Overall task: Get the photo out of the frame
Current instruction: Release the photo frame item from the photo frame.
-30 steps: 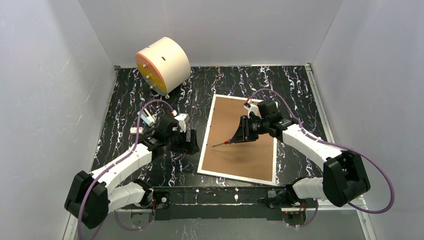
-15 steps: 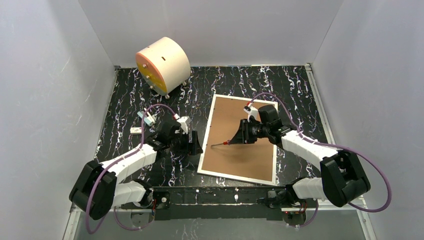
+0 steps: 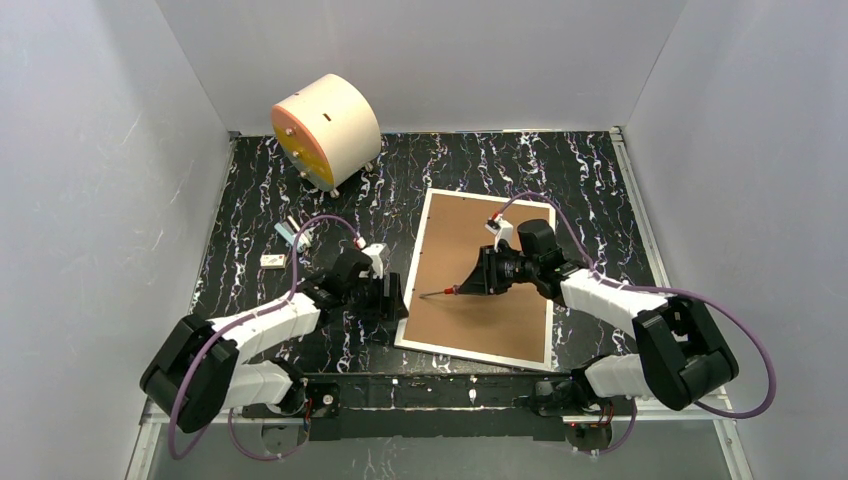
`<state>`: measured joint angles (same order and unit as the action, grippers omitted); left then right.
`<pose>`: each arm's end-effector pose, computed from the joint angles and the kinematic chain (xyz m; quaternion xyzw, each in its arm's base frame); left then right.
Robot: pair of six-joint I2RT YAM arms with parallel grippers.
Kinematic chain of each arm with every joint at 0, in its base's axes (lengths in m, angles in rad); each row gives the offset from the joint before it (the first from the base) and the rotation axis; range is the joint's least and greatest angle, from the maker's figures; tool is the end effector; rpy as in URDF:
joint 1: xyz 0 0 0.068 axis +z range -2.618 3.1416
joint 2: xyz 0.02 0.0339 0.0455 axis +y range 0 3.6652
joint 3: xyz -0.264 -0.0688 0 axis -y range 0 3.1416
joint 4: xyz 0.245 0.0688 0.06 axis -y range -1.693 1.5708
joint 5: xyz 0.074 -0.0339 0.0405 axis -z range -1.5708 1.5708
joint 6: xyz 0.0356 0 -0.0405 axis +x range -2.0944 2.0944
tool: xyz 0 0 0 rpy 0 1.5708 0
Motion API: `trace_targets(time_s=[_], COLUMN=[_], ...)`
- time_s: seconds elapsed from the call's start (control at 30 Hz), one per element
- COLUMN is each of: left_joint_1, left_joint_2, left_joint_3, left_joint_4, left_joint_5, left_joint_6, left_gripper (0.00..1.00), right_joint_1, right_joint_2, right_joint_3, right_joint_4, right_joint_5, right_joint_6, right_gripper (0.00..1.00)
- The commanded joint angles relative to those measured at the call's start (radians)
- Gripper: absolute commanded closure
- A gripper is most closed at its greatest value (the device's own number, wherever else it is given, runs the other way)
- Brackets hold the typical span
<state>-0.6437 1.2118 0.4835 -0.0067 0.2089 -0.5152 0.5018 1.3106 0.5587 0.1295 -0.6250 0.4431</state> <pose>0.1801 -0.1444 0.1694 0.1006 0.9044 -0.3007 0.2856 0.2141 0.1412 0.1851 -0.1652 0.8421 0.4413 0.2624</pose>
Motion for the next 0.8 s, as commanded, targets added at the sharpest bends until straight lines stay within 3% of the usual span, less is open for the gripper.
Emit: trace_targets(time_s=[0.0, 0.4, 0.6, 0.77], left_joint_1=[-0.028, -0.103, -0.11, -0.119], left_joint_2=[0.019, 0.075, 0.094, 0.126], left_joint_3=[-0.01, -0.016, -0.025, -0.025], left_joint_4=[0.002, 0.063, 0.055, 0.047], left_joint_5=[-0.063, -0.131, -0.184, -0.195], left_joint_6=[-0.005, -0.023, -0.035, -0.026], left_gripper=[0.33, 0.41, 0.59, 0.64], right_joint_1=[0.003, 0.004, 0.004, 0.004], right_joint_2=[0.027, 0.053, 0.055, 0.063], right_joint_3=[-0.017, -0.048, -0.06, -0.059], right_joint_4=[0.086, 0.133, 0.15, 0.148], right_joint_5=[-0.003, 0.048, 0.083, 0.087], right_joint_6=[-0.02, 0.029, 0.049, 0.042], right_gripper=[0.99, 0.99, 0.99, 0.99])
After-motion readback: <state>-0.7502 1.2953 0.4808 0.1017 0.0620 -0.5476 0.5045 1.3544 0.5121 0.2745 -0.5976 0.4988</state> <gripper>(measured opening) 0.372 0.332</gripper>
